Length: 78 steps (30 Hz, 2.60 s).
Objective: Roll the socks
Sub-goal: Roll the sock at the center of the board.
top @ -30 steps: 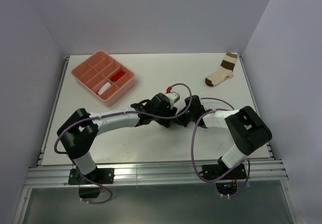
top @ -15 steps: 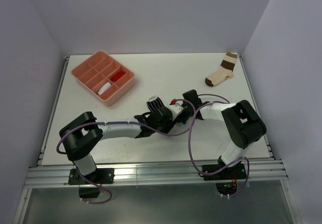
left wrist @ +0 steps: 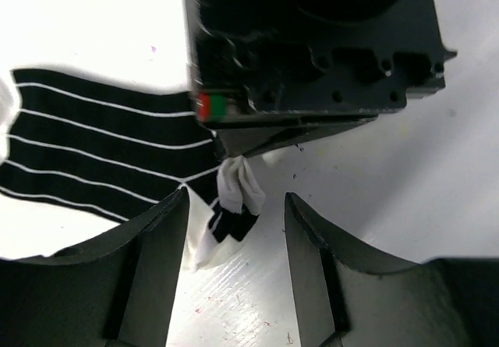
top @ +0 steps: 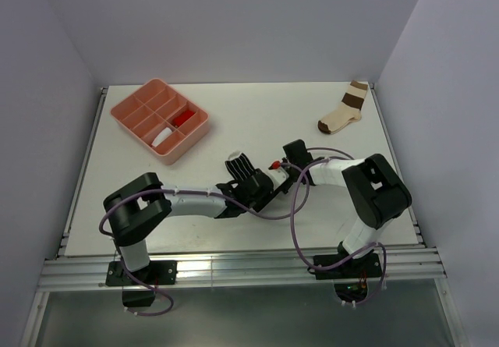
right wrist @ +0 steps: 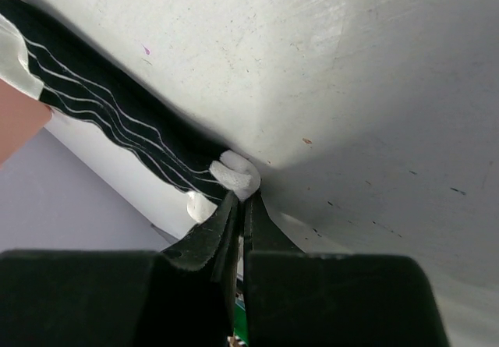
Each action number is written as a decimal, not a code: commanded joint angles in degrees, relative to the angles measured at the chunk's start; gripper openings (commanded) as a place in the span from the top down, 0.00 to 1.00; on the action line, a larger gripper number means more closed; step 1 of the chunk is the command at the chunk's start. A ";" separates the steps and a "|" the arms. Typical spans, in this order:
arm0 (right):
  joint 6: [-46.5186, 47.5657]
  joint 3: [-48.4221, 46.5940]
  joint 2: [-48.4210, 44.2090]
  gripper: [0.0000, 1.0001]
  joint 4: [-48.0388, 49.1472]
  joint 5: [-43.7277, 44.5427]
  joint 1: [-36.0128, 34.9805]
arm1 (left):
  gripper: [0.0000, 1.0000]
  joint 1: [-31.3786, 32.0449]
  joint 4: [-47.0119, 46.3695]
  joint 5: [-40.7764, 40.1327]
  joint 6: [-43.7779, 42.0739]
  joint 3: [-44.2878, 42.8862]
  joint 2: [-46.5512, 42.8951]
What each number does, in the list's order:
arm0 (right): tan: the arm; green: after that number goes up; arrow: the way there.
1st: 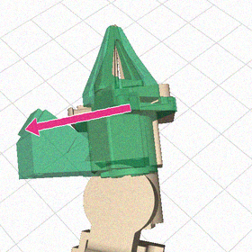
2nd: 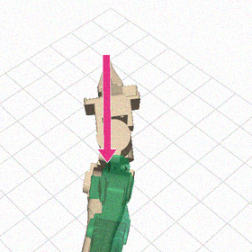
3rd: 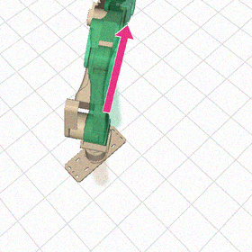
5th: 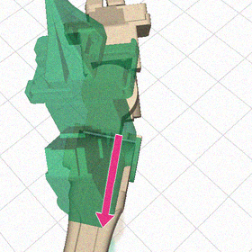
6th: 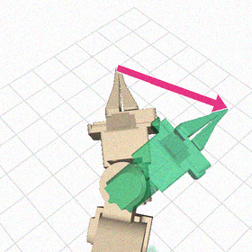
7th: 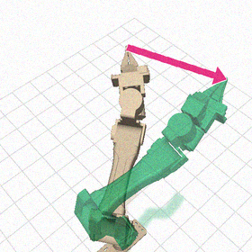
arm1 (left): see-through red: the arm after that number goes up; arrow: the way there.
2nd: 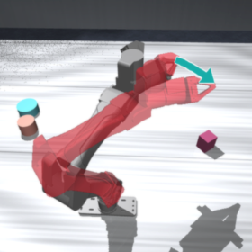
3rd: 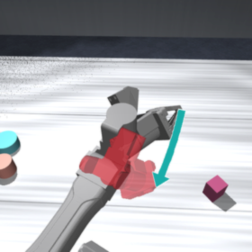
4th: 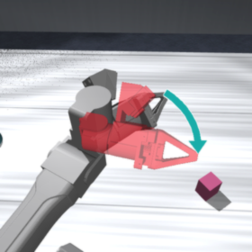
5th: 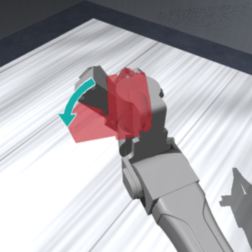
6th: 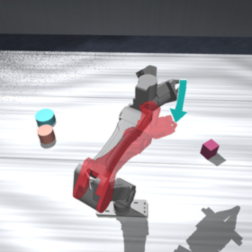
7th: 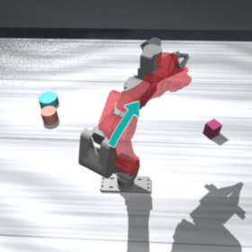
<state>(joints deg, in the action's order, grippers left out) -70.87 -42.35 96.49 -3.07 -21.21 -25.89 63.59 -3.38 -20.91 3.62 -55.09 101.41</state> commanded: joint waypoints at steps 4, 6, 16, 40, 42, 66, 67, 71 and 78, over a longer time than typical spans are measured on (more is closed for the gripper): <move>-0.23 -0.98 1.25 1.00 -0.27 -0.59 0.40 | 0.45 1.53 -0.31 -0.98 -0.45 -1.60 1.77; -0.32 -0.98 1.25 1.00 -0.27 -0.50 0.40 | 0.46 1.62 -0.05 -1.59 -0.54 -2.12 2.91; -0.41 -0.11 1.25 1.00 0.78 -0.76 0.40 | 0.52 1.71 -1.02 -7.82 -0.98 -3.44 7.05; -0.14 0.78 1.86 1.00 2.19 -1.99 1.28 | 0.67 1.71 6.89 -7.83 4.64 -2.13 8.11; -0.14 1.04 1.86 1.00 2.46 -2.17 1.37 | 0.74 1.71 7.42 -7.92 5.35 -2.04 7.84; 11.63 -1.51 -12.27 0.64 3.51 4.51 1.72 | 1.00 -6.98 8.04 15.09 16.42 -0.63 -2.97; 12.42 -1.77 -12.98 0.61 1.86 5.91 1.72 | 1.00 -7.69 7.43 17.98 17.73 -0.11 -3.05; 14.09 -1.69 -17.02 0.55 0.35 8.28 1.81 | 1.00 -12.08 4.70 26.06 21.34 1.65 -3.67; 15.85 4.10 -21.07 0.56 2.89 9.00 1.63 | 1.00 -17.53 1.97 38.46 26.96 1.48 -2.97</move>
<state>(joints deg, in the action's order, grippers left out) -56.97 -41.17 78.02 -1.48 -14.06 -24.53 47.86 1.54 8.12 26.57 -53.45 99.94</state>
